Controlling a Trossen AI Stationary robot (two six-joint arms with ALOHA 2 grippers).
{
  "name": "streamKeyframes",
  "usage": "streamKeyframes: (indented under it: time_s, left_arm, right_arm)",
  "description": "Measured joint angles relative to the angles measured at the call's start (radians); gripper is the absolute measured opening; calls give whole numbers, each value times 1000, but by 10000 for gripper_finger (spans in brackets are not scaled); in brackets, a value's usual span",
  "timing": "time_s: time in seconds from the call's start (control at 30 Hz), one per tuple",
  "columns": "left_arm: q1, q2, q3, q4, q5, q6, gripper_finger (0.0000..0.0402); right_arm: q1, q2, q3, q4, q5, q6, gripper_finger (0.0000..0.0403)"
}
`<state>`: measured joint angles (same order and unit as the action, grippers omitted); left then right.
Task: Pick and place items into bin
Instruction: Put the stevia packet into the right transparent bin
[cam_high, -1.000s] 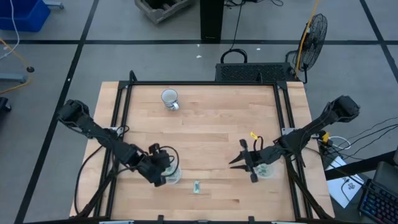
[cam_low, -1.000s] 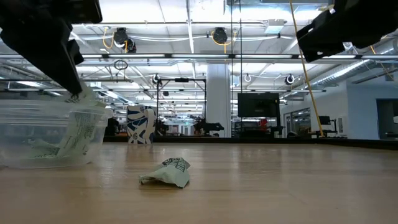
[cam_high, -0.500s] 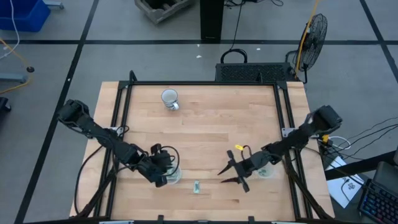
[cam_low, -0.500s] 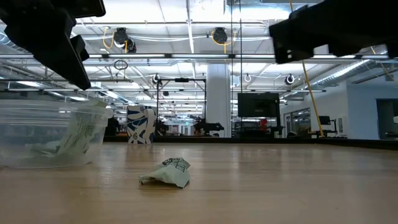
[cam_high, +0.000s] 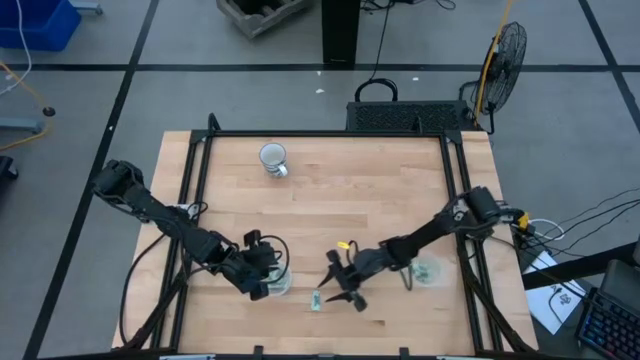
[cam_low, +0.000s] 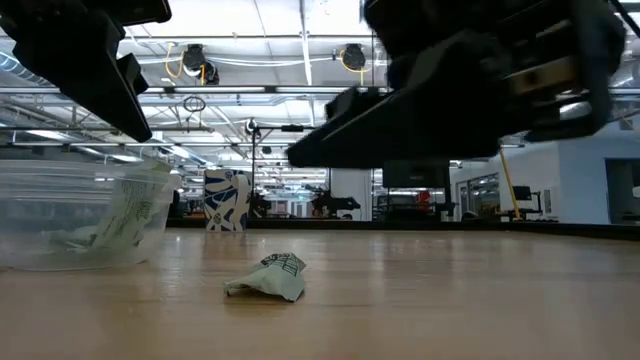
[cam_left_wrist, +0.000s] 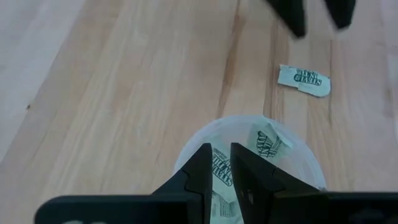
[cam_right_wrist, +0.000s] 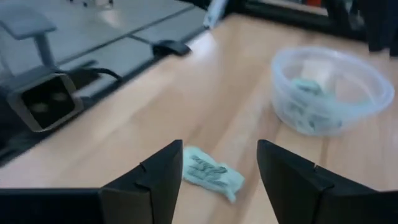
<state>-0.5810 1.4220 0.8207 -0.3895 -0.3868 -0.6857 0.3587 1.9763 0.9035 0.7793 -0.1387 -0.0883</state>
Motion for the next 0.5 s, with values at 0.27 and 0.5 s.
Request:
streamKeyframes:
  time_s: [0.27,0.5]
  left_arm:
    - [0,0,0,0,1,-1,65]
    - [0,1,0,0,1,0,65]
  right_arm:
    - [-28,87,107,-105,-98,24,201]
    - [-37,106,122,-108,-103,21,201]
